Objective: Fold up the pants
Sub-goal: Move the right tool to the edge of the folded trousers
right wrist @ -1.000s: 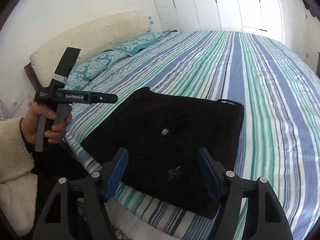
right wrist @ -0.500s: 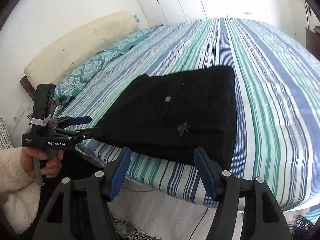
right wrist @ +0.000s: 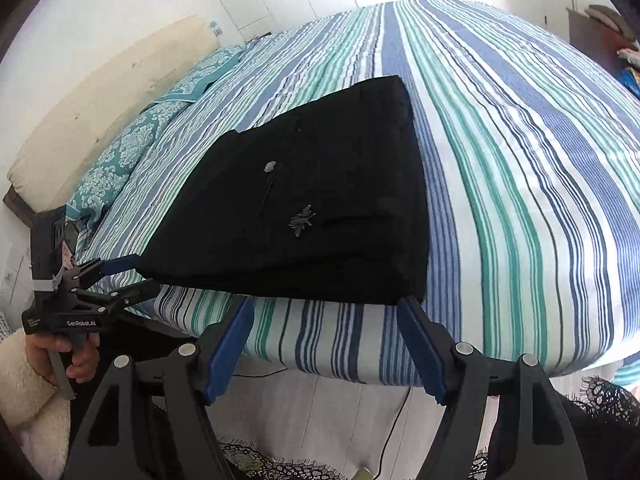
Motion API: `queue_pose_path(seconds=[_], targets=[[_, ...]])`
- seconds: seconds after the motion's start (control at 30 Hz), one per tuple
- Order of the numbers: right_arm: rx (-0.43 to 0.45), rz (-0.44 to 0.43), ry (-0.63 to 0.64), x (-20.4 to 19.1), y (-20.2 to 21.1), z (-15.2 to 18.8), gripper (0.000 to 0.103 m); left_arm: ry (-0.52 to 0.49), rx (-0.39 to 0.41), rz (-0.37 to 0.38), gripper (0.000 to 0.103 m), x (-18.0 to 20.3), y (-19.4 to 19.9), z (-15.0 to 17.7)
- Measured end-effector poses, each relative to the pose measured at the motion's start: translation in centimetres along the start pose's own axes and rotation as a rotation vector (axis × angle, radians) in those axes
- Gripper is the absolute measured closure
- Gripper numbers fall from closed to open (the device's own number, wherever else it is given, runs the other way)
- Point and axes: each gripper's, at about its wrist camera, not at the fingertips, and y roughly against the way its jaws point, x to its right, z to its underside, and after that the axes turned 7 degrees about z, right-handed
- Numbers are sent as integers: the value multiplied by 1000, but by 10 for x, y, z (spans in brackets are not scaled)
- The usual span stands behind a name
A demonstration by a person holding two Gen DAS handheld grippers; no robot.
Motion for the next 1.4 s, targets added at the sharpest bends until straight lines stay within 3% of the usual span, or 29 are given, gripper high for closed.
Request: queue_pose_path(seconds=[0.07, 0.13, 0.23, 0.33, 0.5, 0.57, 0.63, 0.73, 0.77, 1.13, 1.4], targets=[[65, 36, -9, 7, 14, -1, 23, 16, 23, -10, 5, -2, 3, -2], [140, 109, -7, 7, 27, -3, 0, 53, 50, -18, 5, -9, 8, -2], [164, 239, -9, 14, 33, -5, 0, 126, 87, -26, 5, -27, 15, -6], [169, 310, 2, 19, 34, -9, 0, 181, 114, -34, 5, -40, 20, -6], [182, 326, 240, 0, 37, -17, 1, 251, 134, -67, 5, -65, 27, -1], [175, 301, 374, -11, 36, -20, 11, 287, 140, -71, 5, -72, 26, 0], [133, 290, 479, -20, 28, -22, 33, 319, 142, -68, 5, -77, 24, 0], [37, 254, 526, -19, 13, -25, 59, 337, 146, -72, 5, -79, 25, 0], [17, 234, 515, -17, 11, -27, 63, 335, 150, -73, 5, -78, 25, -1], [-37, 281, 859, -53, -28, -27, 67, 331, 133, -78, 5, -84, 20, -1], [-109, 256, 937, -52, -27, -31, 67, 488, 133, -58, 5, -113, 20, 8]])
